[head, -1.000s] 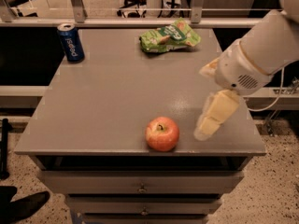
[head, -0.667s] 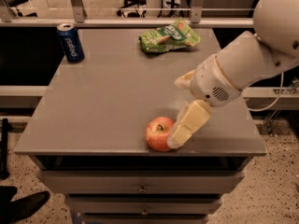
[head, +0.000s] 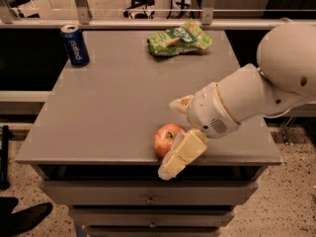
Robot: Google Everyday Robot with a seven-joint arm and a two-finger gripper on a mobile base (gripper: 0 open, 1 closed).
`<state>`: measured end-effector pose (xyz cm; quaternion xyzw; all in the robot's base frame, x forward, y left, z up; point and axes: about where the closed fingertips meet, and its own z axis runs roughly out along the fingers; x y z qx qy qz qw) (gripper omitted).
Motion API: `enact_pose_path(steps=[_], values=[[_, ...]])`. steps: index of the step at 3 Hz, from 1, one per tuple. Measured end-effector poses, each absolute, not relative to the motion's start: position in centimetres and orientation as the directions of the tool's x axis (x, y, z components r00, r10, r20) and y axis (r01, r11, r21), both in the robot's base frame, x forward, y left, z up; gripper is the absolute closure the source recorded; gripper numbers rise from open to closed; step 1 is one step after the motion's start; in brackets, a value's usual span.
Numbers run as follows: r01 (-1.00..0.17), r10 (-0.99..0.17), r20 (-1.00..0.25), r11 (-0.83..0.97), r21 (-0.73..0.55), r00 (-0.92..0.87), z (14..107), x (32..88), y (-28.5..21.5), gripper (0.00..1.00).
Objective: Move apple near green rice chip bag
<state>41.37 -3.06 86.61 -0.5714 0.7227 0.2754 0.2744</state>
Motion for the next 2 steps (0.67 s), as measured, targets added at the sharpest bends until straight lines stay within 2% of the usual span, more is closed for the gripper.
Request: enact_pose_path(steps=[1,2], values=[[-0.973,-0.662,-0.721,0.221,0.073,-0.205,85.2,40.1,-3.39,0.02],[-0.968,-0.655,-0.726,0.243,0.058,-0.208,84.5,39.56,-3.84,0.25]])
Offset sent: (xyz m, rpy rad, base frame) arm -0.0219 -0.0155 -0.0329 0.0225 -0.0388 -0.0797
